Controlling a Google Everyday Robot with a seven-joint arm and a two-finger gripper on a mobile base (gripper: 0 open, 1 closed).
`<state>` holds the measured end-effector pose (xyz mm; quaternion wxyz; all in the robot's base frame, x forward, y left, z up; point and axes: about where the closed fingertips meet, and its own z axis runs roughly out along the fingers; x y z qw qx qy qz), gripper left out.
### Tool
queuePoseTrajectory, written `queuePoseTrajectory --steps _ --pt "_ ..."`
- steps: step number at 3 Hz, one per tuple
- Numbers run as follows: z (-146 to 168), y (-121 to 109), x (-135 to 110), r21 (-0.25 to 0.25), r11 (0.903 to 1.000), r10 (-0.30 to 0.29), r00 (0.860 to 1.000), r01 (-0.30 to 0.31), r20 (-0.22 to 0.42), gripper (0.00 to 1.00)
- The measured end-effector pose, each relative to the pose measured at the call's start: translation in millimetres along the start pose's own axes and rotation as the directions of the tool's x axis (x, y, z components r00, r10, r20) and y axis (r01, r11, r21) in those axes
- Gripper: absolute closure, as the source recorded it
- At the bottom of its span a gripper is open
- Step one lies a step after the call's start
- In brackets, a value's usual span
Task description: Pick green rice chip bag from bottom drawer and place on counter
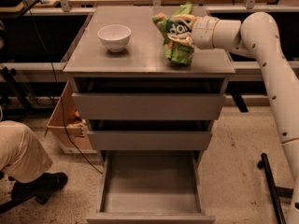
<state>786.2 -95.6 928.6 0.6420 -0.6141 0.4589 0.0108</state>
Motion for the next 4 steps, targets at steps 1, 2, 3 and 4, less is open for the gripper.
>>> queuePoseTrajectory --steps 1,2,3,4 --pt "12 6 17 -0.006 0.9998 0.018 1.0 -0.018 -0.009 0.4" --pt "16 6 18 -0.012 0.9997 0.021 1.0 -0.021 -0.008 0.17" --pt "33 12 17 -0.038 0.9991 0.02 1.0 -0.02 0.007 0.0" --pt "39 7 -3 -0.059 0.9983 0.003 0.999 0.0 0.048 0.0"
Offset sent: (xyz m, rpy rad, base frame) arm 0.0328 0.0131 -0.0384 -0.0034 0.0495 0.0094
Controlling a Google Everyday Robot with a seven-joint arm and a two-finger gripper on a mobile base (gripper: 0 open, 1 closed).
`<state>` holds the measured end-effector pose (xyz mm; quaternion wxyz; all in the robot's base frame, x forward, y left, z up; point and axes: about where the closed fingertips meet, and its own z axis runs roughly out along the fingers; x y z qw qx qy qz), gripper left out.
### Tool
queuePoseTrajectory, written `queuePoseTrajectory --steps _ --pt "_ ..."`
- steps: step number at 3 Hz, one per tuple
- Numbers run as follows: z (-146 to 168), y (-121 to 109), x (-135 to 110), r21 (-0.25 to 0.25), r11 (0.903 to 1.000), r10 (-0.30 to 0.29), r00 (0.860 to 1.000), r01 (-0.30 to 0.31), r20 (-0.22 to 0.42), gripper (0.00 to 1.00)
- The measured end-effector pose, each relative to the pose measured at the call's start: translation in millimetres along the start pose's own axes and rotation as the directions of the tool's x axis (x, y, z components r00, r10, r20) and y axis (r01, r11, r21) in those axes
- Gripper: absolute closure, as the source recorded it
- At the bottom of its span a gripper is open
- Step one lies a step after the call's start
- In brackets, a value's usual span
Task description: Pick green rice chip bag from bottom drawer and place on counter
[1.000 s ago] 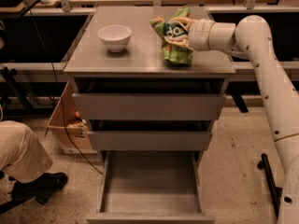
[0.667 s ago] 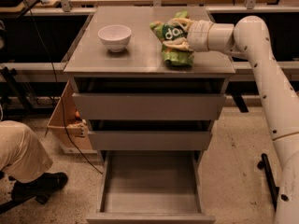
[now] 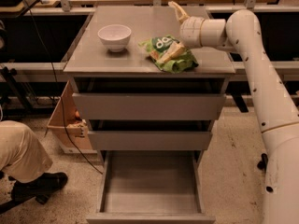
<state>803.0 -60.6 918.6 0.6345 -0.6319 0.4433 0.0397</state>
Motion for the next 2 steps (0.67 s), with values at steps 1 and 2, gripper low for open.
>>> queuePoseTrajectory --steps 1,2 --pt "-7 -10 -21 -0.006 0.9998 -0.021 1.0 0.021 0.023 0.0" --pt "-79 6 -57 -0.016 0.9991 -0.04 0.999 0.04 -0.001 0.0"
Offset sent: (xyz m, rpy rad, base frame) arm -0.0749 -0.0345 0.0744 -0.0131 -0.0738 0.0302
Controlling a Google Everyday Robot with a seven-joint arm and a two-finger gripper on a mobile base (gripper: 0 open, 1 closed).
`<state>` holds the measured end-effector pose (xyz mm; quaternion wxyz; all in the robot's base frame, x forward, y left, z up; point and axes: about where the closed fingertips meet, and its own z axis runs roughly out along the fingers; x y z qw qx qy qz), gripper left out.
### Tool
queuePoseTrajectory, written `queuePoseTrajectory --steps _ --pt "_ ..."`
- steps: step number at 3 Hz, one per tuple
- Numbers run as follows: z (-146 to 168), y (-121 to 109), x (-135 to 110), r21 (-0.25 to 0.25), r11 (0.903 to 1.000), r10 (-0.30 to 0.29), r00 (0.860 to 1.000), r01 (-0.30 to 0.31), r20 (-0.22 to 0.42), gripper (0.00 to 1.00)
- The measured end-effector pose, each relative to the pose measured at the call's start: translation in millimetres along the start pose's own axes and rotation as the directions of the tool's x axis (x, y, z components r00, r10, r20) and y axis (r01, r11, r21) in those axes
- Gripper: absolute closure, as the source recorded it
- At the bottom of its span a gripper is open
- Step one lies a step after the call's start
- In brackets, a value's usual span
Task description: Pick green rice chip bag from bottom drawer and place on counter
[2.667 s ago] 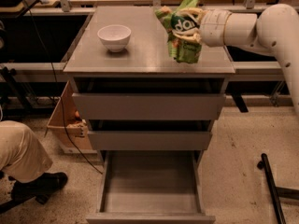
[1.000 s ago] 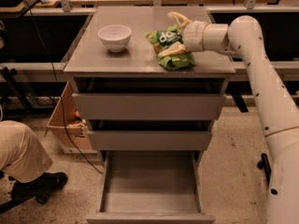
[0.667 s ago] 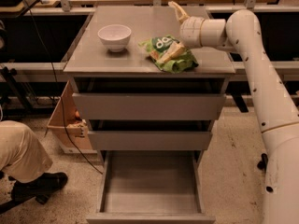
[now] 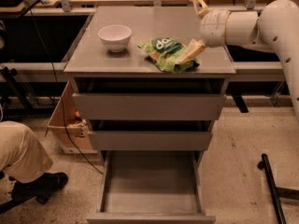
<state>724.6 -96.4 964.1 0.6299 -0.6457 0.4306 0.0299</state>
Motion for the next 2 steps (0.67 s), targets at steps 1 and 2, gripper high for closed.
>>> queuePoseTrajectory --steps 1,2 --pt "0 0 0 0.0 1.0 0.0 1.0 0.0 0.0 0.0" --pt "-18 5 9 0.001 1.0 -0.009 0.995 0.009 -0.102 0.0"
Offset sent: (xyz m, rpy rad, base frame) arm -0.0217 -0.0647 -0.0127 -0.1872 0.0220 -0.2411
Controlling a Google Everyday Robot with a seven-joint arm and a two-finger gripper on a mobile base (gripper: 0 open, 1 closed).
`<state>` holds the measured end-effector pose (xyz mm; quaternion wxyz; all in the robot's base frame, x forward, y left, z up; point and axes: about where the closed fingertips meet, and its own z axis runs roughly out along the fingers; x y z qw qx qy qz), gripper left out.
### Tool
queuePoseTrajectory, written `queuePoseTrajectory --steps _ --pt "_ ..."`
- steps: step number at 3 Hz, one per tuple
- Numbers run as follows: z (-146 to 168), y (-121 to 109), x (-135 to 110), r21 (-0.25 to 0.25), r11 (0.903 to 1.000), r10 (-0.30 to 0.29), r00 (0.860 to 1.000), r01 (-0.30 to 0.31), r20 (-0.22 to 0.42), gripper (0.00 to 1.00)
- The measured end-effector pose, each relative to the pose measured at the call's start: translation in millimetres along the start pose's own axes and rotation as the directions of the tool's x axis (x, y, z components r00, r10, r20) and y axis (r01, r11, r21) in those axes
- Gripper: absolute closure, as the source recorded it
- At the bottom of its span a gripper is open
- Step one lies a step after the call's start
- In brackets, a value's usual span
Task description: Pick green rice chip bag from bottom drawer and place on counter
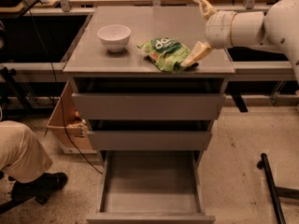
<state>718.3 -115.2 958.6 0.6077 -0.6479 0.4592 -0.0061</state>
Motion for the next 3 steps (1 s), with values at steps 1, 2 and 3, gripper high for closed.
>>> queuePoseTrajectory --steps 1,2,3 --pt "-56 -6 21 0.007 0.9994 -0.032 0.98 0.034 -0.196 0.0" --pt "-134 -25 34 0.006 0.995 -0.088 0.906 0.099 -0.413 0.0" --pt "-154 -31 36 0.001 0.9924 -0.108 0.877 0.123 -0.467 0.0"
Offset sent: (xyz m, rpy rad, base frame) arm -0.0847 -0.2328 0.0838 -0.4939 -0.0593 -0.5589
